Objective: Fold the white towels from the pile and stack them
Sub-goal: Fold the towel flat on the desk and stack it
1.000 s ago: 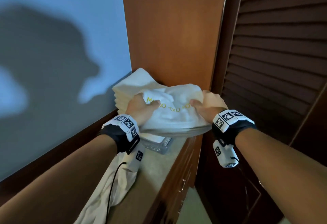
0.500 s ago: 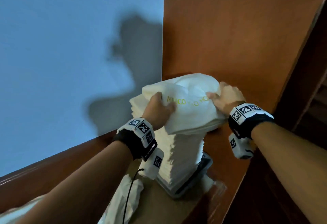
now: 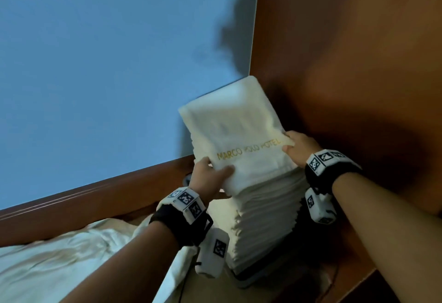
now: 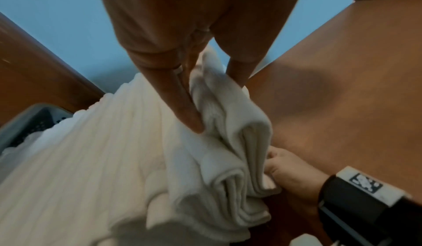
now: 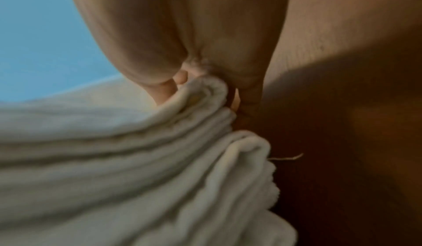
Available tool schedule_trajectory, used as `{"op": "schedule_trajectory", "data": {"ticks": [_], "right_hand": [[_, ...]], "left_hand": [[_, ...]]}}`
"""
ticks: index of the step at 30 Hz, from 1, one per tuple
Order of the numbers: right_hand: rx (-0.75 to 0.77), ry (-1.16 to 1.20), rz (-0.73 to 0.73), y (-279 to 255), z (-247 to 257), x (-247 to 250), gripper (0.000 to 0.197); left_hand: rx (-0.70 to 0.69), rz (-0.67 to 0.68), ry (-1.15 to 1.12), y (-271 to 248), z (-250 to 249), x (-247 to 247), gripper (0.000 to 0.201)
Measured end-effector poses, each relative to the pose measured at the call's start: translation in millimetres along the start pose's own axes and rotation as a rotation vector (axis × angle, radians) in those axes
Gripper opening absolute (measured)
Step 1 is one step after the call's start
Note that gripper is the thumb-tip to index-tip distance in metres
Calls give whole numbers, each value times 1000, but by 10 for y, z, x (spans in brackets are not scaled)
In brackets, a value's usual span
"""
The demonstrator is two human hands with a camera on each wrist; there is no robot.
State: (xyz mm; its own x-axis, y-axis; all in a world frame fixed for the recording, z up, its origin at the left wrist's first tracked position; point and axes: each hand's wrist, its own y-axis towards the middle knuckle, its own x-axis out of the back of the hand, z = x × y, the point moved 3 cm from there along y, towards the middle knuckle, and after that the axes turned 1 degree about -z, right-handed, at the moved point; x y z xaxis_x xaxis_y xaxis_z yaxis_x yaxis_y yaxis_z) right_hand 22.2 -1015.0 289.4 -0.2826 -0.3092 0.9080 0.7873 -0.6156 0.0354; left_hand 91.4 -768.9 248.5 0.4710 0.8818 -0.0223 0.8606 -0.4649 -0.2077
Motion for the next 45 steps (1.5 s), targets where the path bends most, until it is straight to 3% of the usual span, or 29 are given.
{"op": "schedule_trajectory", "data": {"ticks": [4,6,9,12,14,15,18,21,25,33,45], "right_hand": [[15,32,-129,42,-80,166,32],[-6,-59,-70,40,-97,160,33],[-47,-221,43,-14,-46,135,41],[62,-411,-119,-110,154,223,52],[232,-460,-248,-192,364,218,54],[308,-438,-241,-222,459,172,58],[265,-302,61,-216,524,-66,86],[128,-181,250,-153,394,-237,112],[78,-157,297,-38,216,-453,111],[14,-164,251,147,-1,-763,107],[23,-271,273,39,105,-553,112]], "left_hand": [[17,57,20,-6,-81,-27,39],[-29,-6,95,67,-97,33,52],[-253,-251,435,260,-258,253,70],[-511,-355,700,380,-555,335,65],[-615,-266,901,503,-737,259,70],[-633,-204,1044,578,-803,203,75],[-516,-50,1454,860,-882,127,86],[-366,60,1613,1140,-925,147,106],[-375,133,1629,1498,-745,13,121],[-367,198,1539,1939,-421,-238,129],[-352,214,1516,1491,-592,-51,106]]}}
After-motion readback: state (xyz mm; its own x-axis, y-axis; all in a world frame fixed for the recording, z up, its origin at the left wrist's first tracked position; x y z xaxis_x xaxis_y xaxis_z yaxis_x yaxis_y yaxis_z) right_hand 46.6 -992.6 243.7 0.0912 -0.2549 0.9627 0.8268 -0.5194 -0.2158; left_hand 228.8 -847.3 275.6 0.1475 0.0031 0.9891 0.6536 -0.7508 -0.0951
